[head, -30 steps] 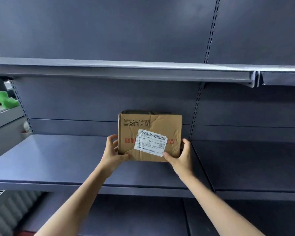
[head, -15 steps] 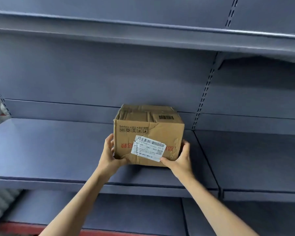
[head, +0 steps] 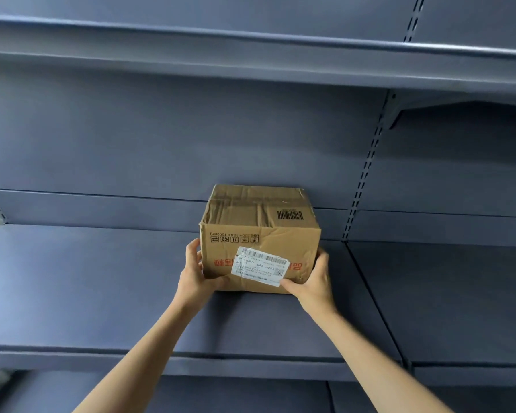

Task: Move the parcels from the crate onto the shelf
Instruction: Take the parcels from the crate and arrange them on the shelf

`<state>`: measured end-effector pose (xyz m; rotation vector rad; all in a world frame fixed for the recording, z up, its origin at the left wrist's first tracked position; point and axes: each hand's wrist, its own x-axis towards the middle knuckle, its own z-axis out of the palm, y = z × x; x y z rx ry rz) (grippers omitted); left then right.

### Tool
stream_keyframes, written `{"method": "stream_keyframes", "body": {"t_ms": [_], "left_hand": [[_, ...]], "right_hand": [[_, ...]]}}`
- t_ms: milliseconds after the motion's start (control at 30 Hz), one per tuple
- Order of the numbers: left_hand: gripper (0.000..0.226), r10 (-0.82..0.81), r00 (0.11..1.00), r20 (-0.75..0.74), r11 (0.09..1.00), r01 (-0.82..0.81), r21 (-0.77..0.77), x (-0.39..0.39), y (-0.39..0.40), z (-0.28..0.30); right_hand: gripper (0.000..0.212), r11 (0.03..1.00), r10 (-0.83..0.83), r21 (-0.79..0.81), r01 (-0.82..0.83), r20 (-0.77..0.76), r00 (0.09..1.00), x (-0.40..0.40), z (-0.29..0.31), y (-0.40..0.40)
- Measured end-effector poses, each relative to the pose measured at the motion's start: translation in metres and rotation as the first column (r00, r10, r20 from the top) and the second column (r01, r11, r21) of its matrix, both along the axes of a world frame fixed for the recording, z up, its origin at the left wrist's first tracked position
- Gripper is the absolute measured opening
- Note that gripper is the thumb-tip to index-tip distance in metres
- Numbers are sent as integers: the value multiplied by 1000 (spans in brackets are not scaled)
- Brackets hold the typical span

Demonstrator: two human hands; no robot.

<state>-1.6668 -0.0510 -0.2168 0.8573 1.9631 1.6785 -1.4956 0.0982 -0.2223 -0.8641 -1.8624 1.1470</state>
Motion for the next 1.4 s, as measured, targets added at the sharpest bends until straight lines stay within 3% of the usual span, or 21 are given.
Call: {"method": "stream_keyframes", "body": {"t_ms": [700, 900, 1100, 1233, 1400], "left_hand": [[93, 30, 993, -111, 992, -43, -115, -13, 25, 4], [94, 78, 993, -92, 989, -88, -115, -7, 11, 5], [78, 87, 988, -128, 961, -117, -251, 18, -31, 11], [74, -13, 967, -253, 950, -67, -304, 38, -59, 21], [66, -240, 823, -516, 895, -19, -447, 68, -105, 22]], "right_hand": [[88, 999, -20, 33, 19, 29, 999, -16, -5, 22], [95, 997, -40, -70, 37, -35, 999, -8, -4, 8], [99, 987, -62, -149, 61, -3, 998, 25, 0, -13], [94, 990, -83, -113, 87, 40, 996, 55, 5, -33], [69, 983, -155, -92, 161, 61, 986, 107, 4, -78]]}}
